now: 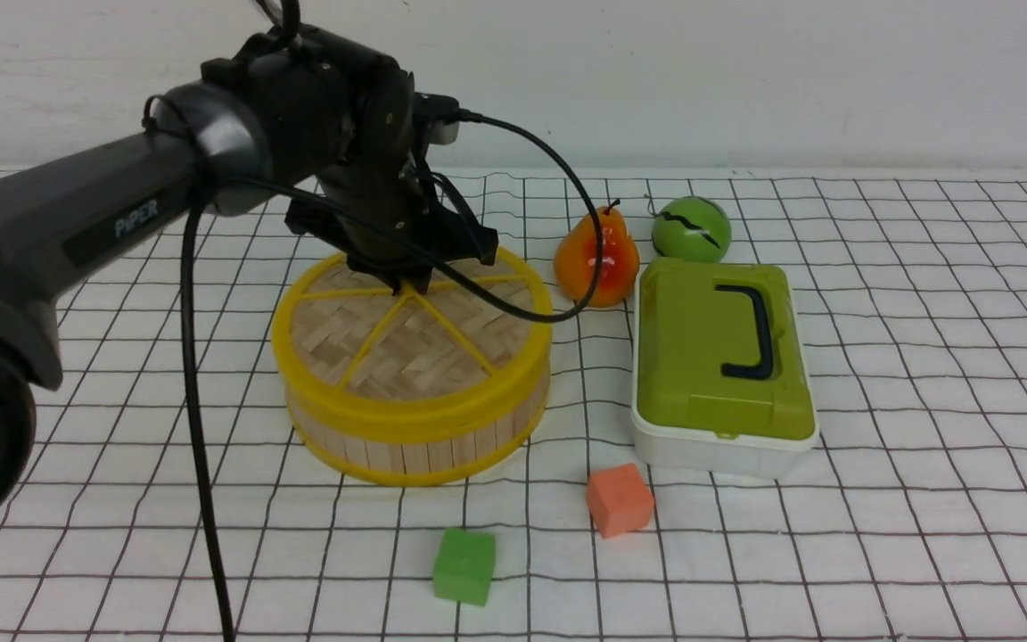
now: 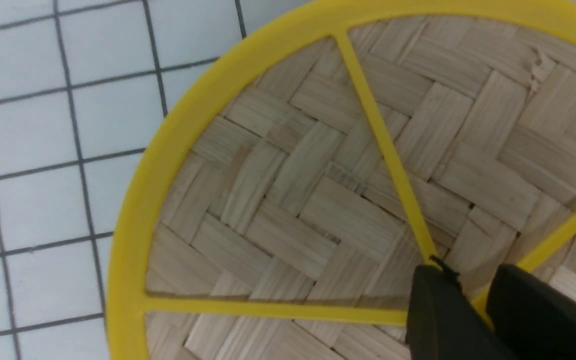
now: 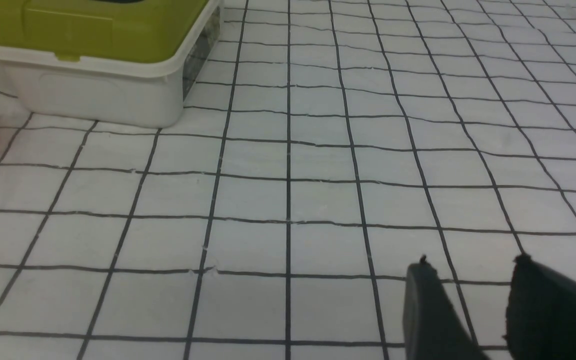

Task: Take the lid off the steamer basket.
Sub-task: Use the left arm to lift the lid of the steamer, then use the left arm to place the steamer lid on the table

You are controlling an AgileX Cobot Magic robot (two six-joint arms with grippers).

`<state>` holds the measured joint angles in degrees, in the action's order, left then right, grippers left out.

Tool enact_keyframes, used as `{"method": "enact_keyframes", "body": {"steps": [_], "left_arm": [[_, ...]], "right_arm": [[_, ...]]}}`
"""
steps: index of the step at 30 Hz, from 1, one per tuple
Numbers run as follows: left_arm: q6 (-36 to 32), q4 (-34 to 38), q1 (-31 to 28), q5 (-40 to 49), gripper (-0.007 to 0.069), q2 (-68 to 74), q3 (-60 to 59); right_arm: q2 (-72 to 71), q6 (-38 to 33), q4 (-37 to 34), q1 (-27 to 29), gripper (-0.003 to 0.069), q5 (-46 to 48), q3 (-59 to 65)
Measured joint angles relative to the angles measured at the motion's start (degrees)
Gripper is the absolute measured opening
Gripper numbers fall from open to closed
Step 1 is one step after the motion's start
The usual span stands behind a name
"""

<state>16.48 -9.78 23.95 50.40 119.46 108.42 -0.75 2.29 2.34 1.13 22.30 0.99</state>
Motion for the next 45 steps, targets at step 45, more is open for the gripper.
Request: {"method": "enact_keyframes", "body": {"steps": [45], "left_arm": [[10.4,-9.1,-25.1,-12.2,0.0104,-6.2,-21.6]], "right_arm": [[0.0,0.0,0.0,0.0,0.0239,0.0,0.0]]}}
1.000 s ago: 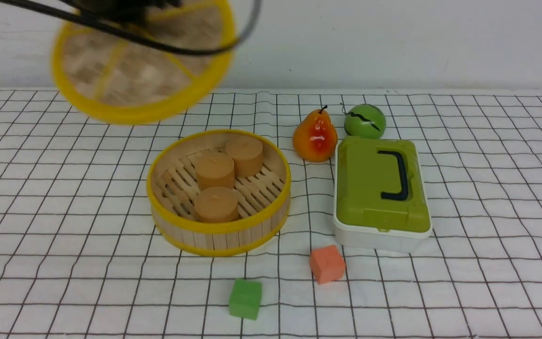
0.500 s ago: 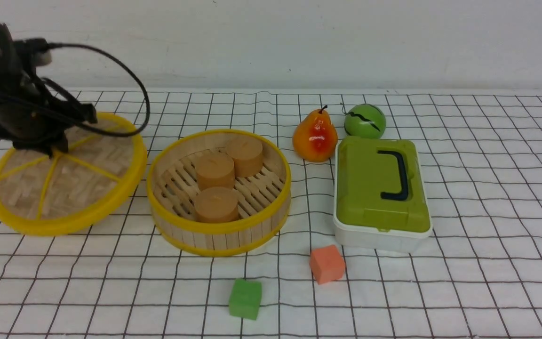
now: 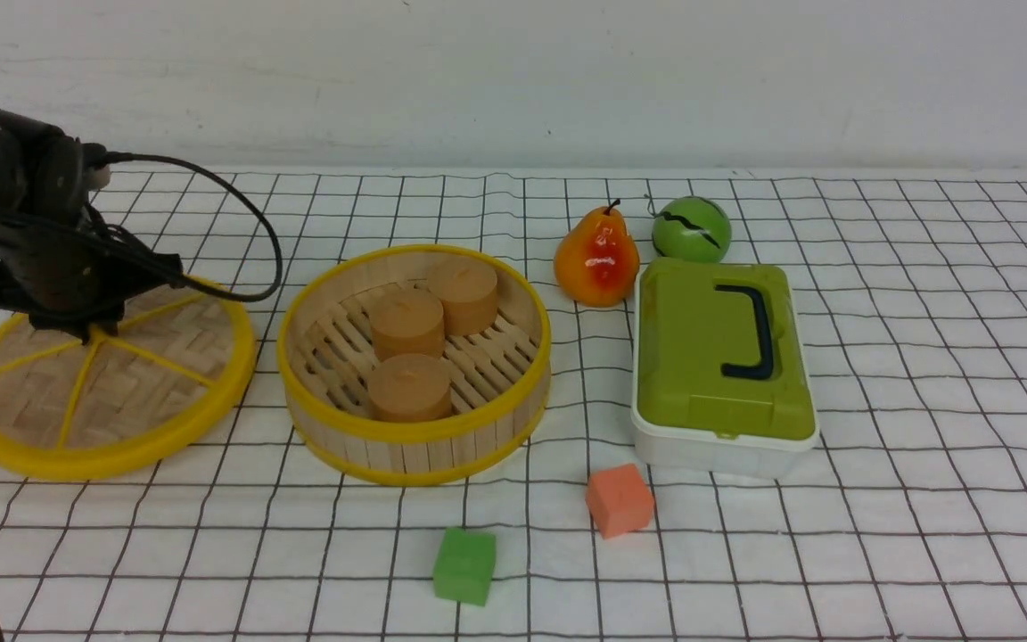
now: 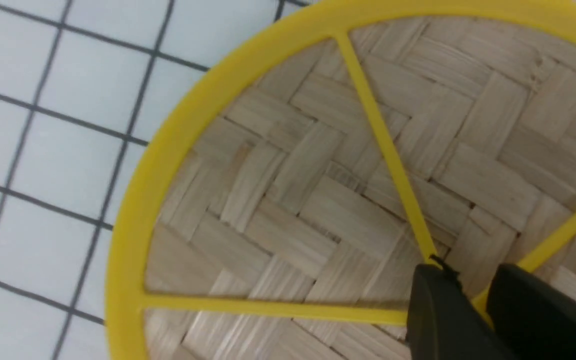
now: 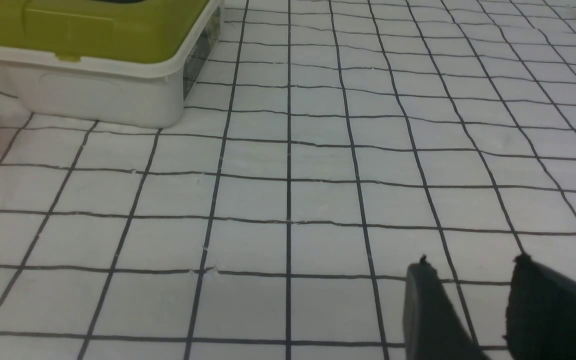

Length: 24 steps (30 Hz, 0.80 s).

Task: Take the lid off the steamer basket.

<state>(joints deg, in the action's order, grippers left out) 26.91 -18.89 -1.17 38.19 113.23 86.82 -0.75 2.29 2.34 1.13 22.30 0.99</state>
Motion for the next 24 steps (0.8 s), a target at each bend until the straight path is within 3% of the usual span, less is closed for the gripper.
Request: {"method": "enact_keyframes", "body": {"steps": [11,15,18,24], "left_arm": [[1.3,2.4,0.1,-0.3,0.0125,1.3,0.1],[1.9,2.6,0.1,-0.4,0.0230,0.9,0.1],[2.3,3.6,0.1,-0.4,0.0351,-2.3,0.1],[1.4,3.9,0.1,0.5,0.0375,-15.5,-0.1]], "right_arm": [[0.0,0.0,0.0,0.0,0.0239,0.0,0.0],[0.0,0.0,0.0,0.0,0.0239,0.0,0.0],[0.0,0.0,0.0,0.0,0.0239,0.0,0.0],[0.0,0.0,0.0,0.0,0.0239,0.0,0.0]]}}
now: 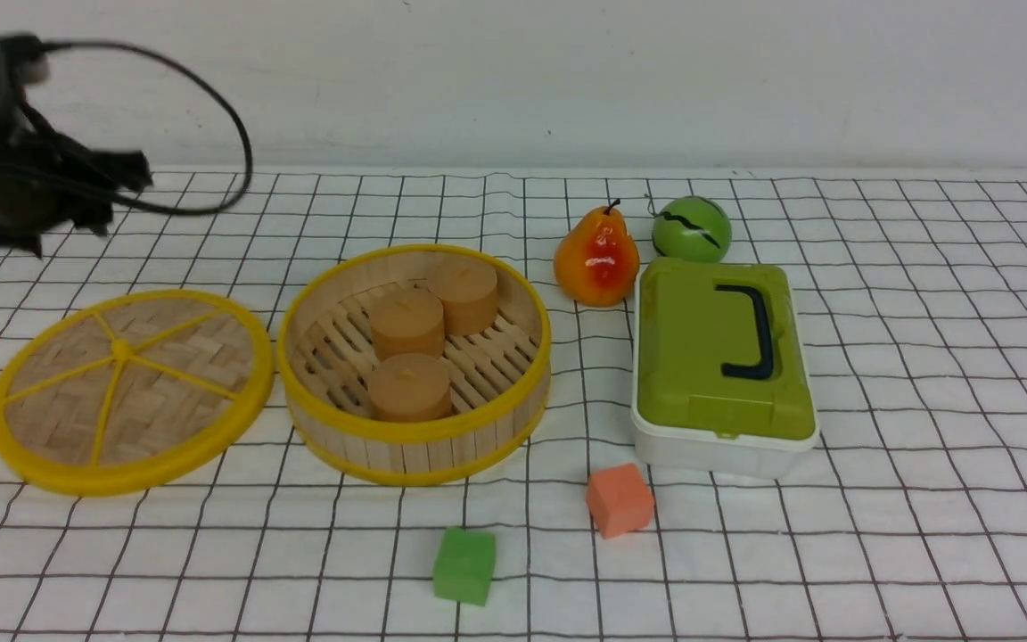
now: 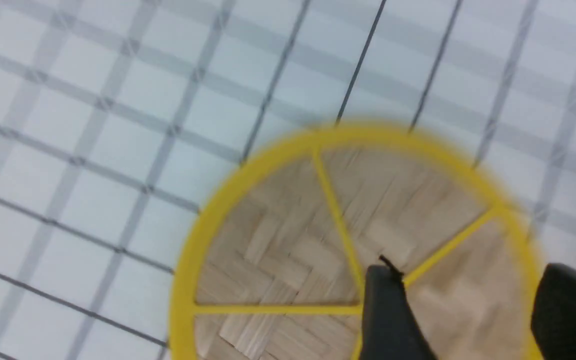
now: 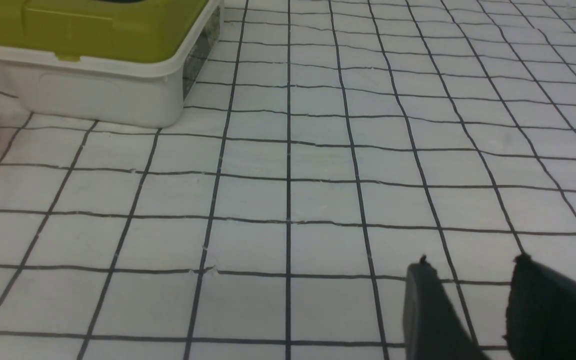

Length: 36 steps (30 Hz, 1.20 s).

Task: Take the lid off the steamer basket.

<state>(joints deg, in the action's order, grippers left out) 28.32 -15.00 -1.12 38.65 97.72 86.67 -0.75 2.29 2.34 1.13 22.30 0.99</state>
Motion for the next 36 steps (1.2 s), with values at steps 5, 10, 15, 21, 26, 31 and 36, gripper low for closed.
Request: {"method": "enact_keyframes", "body": {"steps": [5,10,15,21,26,31,36], "left_arm": [[-2.0,3.3,0.0,-4.3,0.0249,-18.3,-4.3],[-6.2,7.2,0.0,-12.8,0.0080,-34.7,-14.8],[-7.7,11.9,0.0,-17.3,-0.0013,-49.1,-28.8],[-7.8,13.6,0.0,-17.3,-0.0013,-64.1,-43.7],[-7.8,13.8,0.0,-17.3,-0.0013,-73.9,-52.2],[-7.8,13.8,0.0,-15.7,-0.0013,-79.5,-56.9],[-10.1,14.0,0.2,-10.6,-0.0013,-84.4,-58.4]], "right_arm": [[0.0,0.0,0.0,0.0,0.0239,0.0,0.0],[0.0,0.0,0.0,0.0,0.0239,0.0,0.0],[0.0,0.0,0.0,0.0,0.0239,0.0,0.0],[0.0,0.0,0.0,0.0,0.0239,0.0,0.0],[0.0,0.0,0.0,0.0,0.0239,0.0,0.0],[0.0,0.0,0.0,0.0,0.0239,0.0,0.0],[0.0,0.0,0.0,0.0,0.0239,0.0,0.0]]}}
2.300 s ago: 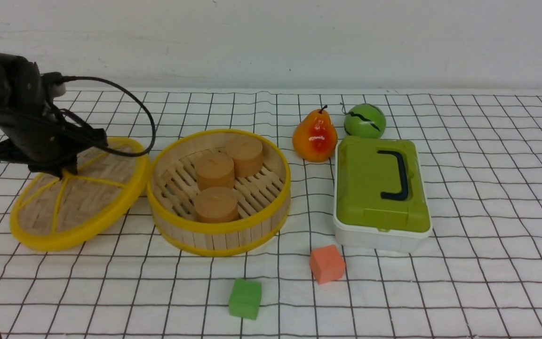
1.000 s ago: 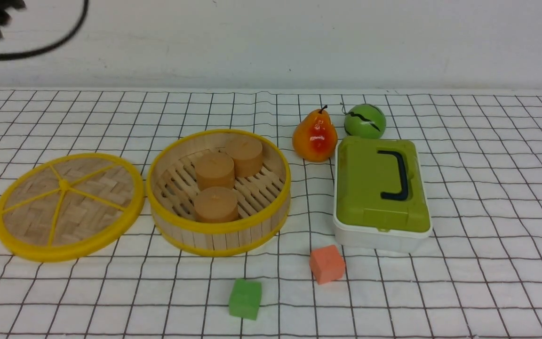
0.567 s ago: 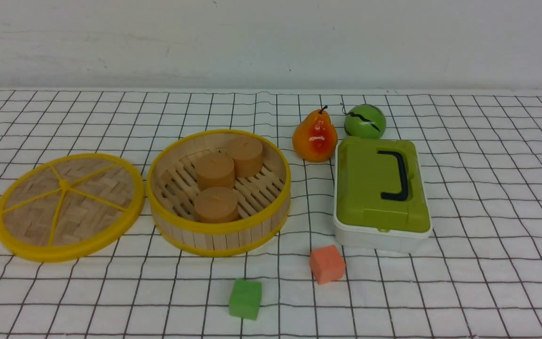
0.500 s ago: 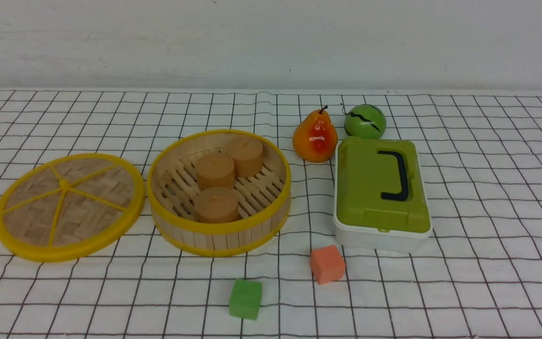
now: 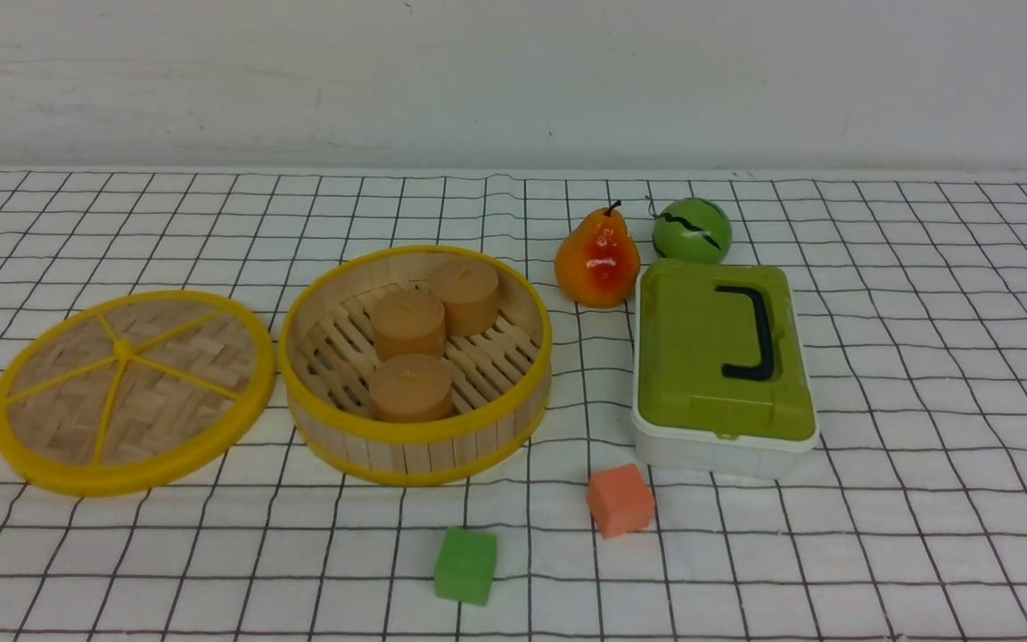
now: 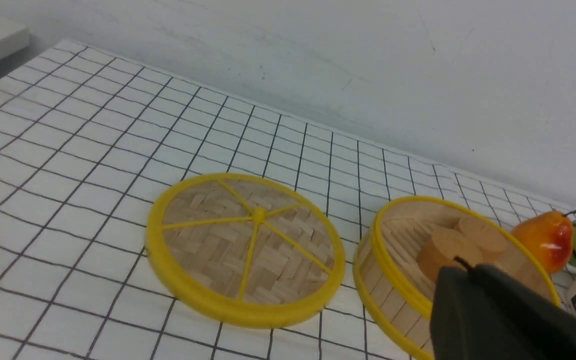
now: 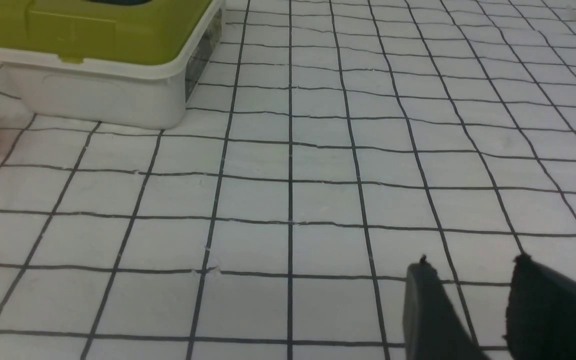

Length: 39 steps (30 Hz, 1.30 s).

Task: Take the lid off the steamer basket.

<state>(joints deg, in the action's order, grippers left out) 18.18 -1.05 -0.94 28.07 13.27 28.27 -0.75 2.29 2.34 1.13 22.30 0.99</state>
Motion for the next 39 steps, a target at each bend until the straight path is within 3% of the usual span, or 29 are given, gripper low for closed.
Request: {"method": "enact_keyframes", "body": {"steps": [3,5,9,12,22,39], "left_arm": [[-3.5,0.7,0.8,-1.4,-0.0013,-3.5,-3.2],[-6.7,1.0,3.0,-7.0,-0.0013,-7.4,-8.8],[-7.7,0.4,6.7,-16.5,-0.0013,-13.5,-20.1],[-7.8,0.2,7.9,-18.7,-0.0013,-13.8,-26.6],[-5.4,2.0,8.0,-6.9,-0.0013,-13.8,-30.0],[-6.6,2.6,8.0,-6.2,-0.0013,-13.8,-30.0]], "right_arm": [[0.0,0.0,0.0,0.0,0.0239,0.0,0.0],[0.0,0.0,0.0,0.0,0.0239,0.0,0.0],[0.0,0.0,0.0,0.0,0.0239,0.0,0.0],[0.0,0.0,0.0,0.0,0.0239,0.0,0.0],[0.0,0.0,0.0,0.0,0.0239,0.0,0.0],[0.0,0.0,0.0,0.0,0.0239,0.0,0.0]]}}
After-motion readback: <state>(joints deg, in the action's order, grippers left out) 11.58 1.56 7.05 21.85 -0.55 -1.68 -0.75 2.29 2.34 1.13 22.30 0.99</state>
